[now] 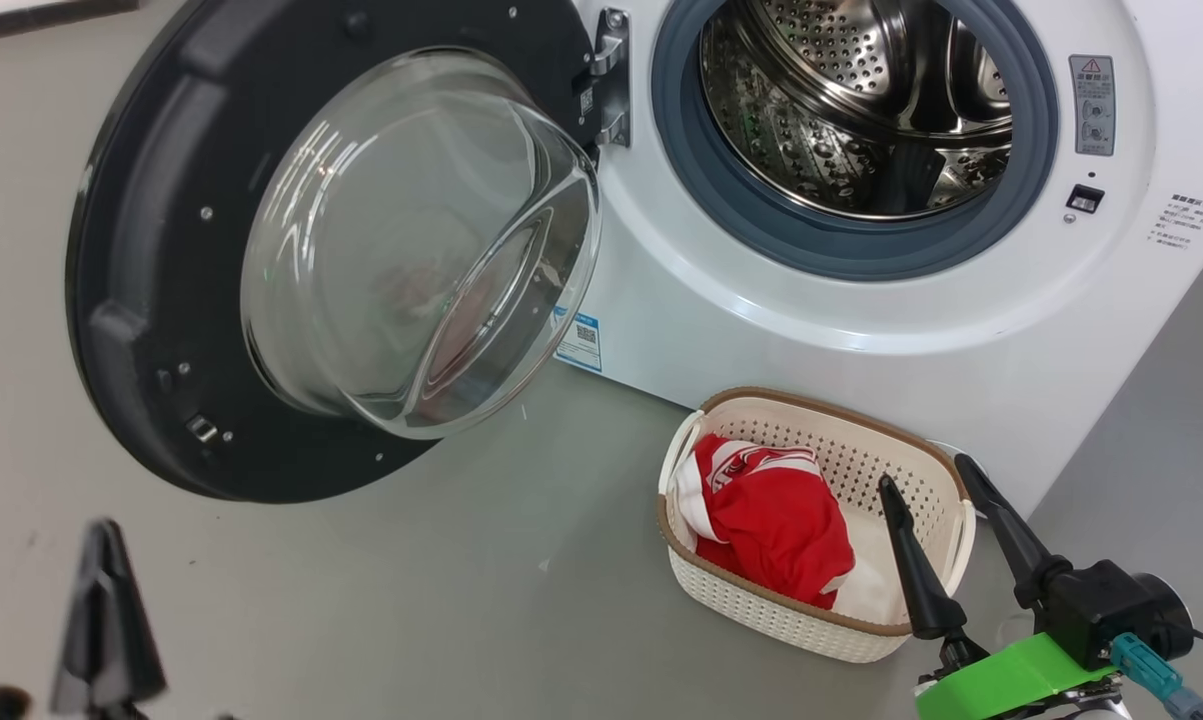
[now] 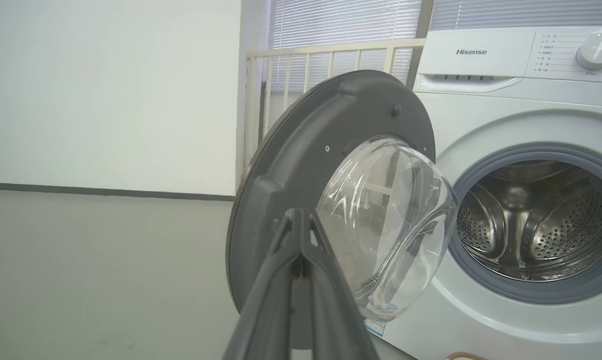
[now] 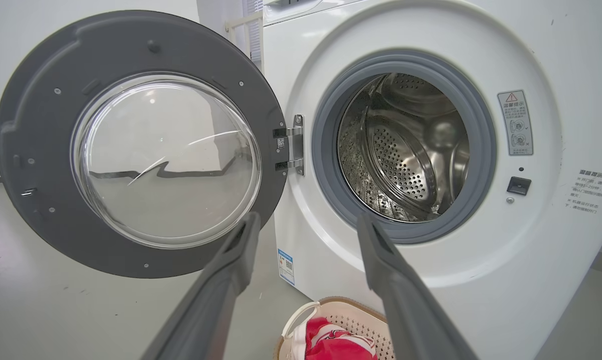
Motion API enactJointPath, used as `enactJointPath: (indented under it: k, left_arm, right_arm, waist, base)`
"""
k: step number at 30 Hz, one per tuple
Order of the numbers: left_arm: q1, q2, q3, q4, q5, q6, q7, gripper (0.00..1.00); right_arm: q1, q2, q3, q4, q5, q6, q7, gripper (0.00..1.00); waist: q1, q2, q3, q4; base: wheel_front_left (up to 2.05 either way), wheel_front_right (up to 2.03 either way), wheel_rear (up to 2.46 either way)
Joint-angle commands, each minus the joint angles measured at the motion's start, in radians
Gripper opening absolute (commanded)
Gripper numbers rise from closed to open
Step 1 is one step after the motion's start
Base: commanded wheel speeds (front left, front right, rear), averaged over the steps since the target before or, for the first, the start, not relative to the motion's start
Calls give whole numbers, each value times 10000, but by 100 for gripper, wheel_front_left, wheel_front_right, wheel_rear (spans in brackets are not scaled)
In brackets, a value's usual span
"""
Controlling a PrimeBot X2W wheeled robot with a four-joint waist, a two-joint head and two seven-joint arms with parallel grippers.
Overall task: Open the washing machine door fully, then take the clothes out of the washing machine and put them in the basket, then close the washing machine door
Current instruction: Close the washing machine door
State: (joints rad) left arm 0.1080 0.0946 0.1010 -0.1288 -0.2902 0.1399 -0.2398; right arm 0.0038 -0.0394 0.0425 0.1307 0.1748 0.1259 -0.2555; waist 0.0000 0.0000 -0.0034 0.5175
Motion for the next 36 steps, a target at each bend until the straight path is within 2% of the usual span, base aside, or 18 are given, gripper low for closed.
enactJointPath:
  k: [1, 13, 18, 25, 30, 36]
  left_arm:
    - [-717, 68, 527, -372, -240, -107, -125, 0]
    - [-3558, 522, 1976, 647, -1576, -1013, -216, 0]
    - [-4879, 799, 2536, 1767, -2393, -1399, -216, 0]
    - [-6742, 1075, 3295, 3759, -4190, -1715, 303, 0]
    - [-8006, 1451, 3804, 5715, -5264, -1782, 875, 0]
    - [-9389, 1765, 4163, 7855, -6195, -1519, 1756, 0]
  right_arm:
    - [-178, -108, 174, -259, -15, 48, -63, 100]
    - [12, -108, 34, -228, -122, 48, -63, 100]
    - [89, -108, 25, -201, -171, 48, -63, 100]
    - [229, -108, -5, -221, -287, 48, -48, 100]
    - [221, -108, -4, -292, -400, 48, 45, 100]
    - [242, -108, -34, -411, -494, 48, 190, 100]
  waist:
    - [0, 0, 7, -10]
    - [0, 0, -49, -159]
    - [0, 0, -138, -291]
    - [0, 0, -129, -382]
    - [0, 0, -35, -431]
    - [0, 0, 48, -461]
  base:
    - [0, 0, 0]
    - [0, 0, 0]
    - [0, 0, 0]
    - [0, 0, 0]
    - [0, 0, 0]
    - [0, 0, 0]
